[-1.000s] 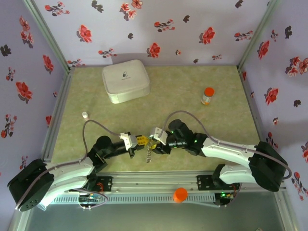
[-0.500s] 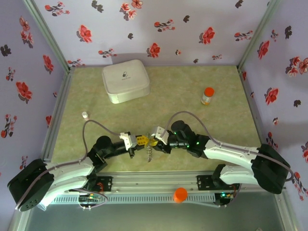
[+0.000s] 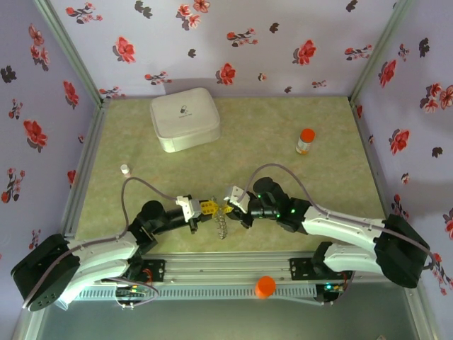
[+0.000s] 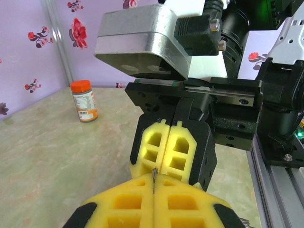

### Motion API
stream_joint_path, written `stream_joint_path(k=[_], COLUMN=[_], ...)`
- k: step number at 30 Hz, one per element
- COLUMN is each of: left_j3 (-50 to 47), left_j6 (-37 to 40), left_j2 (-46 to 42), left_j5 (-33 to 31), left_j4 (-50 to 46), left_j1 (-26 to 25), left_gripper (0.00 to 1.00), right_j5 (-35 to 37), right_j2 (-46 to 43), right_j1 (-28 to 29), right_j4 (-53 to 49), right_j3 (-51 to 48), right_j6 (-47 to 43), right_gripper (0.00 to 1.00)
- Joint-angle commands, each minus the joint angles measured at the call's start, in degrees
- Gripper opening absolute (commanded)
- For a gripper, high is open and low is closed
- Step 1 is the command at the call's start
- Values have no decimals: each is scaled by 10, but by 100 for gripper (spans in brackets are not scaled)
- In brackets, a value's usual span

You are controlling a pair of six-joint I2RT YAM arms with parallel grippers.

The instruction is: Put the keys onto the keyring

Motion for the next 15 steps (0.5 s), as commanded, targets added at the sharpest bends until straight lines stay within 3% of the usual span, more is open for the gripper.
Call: stream_joint_path(k=[1,15], left_j3=[1,2], left_j6=[8,15], left_j2=[-15,-24], left_j5=[-5,-6], left_j4=[22,-1], left_j1=[0,0], left_gripper=[0,0], right_j5=[-7,-11], right_j2=[-17,-32], right_j1=[2,2], right_j4=[-16,-42], right_j3=[22,48], right_j6=[-6,-14], right_gripper=[0,0])
